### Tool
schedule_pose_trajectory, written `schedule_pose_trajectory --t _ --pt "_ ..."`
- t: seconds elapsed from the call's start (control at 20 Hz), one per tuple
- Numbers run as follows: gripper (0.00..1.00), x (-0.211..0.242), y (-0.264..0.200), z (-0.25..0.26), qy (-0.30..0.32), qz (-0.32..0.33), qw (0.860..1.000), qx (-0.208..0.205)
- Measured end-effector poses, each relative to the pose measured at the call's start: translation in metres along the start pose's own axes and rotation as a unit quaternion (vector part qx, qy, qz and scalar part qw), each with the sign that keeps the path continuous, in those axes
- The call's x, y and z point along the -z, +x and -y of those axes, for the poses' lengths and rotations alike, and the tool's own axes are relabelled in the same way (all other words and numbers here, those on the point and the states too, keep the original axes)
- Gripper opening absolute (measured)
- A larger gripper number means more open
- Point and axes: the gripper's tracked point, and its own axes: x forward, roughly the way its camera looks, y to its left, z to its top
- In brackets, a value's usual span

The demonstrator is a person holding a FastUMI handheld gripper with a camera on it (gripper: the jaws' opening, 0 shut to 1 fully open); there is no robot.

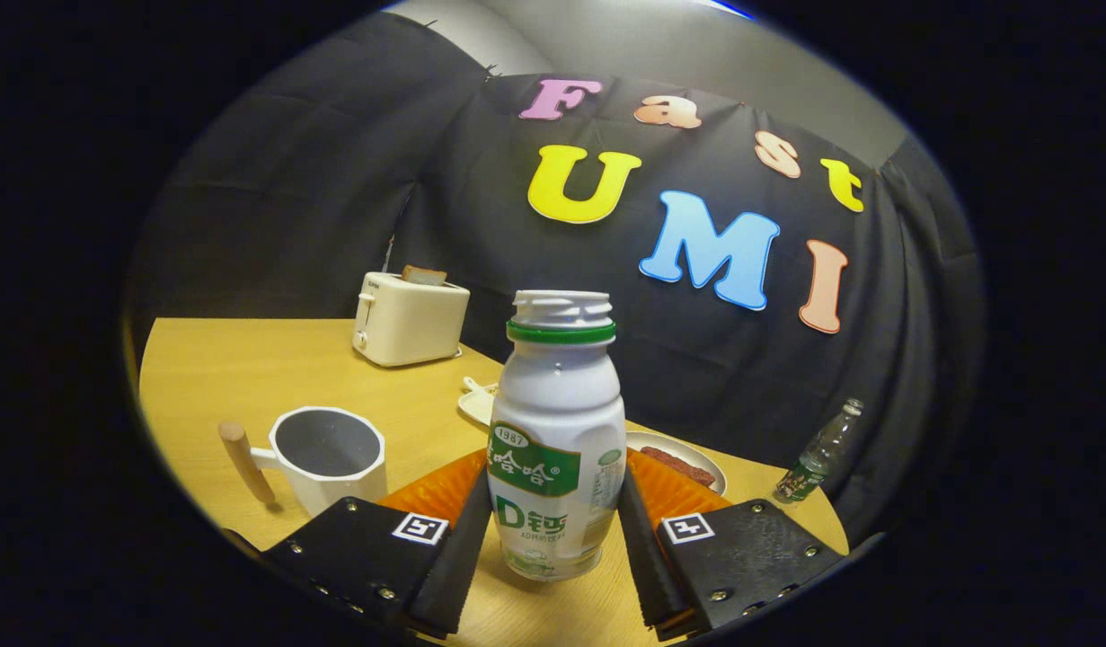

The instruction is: Take the bottle from table, then pour the juice into the cup, finally place the bottle on the coaster

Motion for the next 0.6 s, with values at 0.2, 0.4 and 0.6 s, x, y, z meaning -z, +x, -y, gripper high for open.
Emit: schedule_pose_trajectory --t 0.2,0.4,0.6 --pt "0.72 0.013 0.013 0.014 0.071 -0.006 0.997 0.001" --pt "0.72 0.021 0.026 0.032 0.112 -0.005 0.994 0.011" --pt "0.72 0.035 0.036 0.031 0.131 -0.015 0.991 0.007"
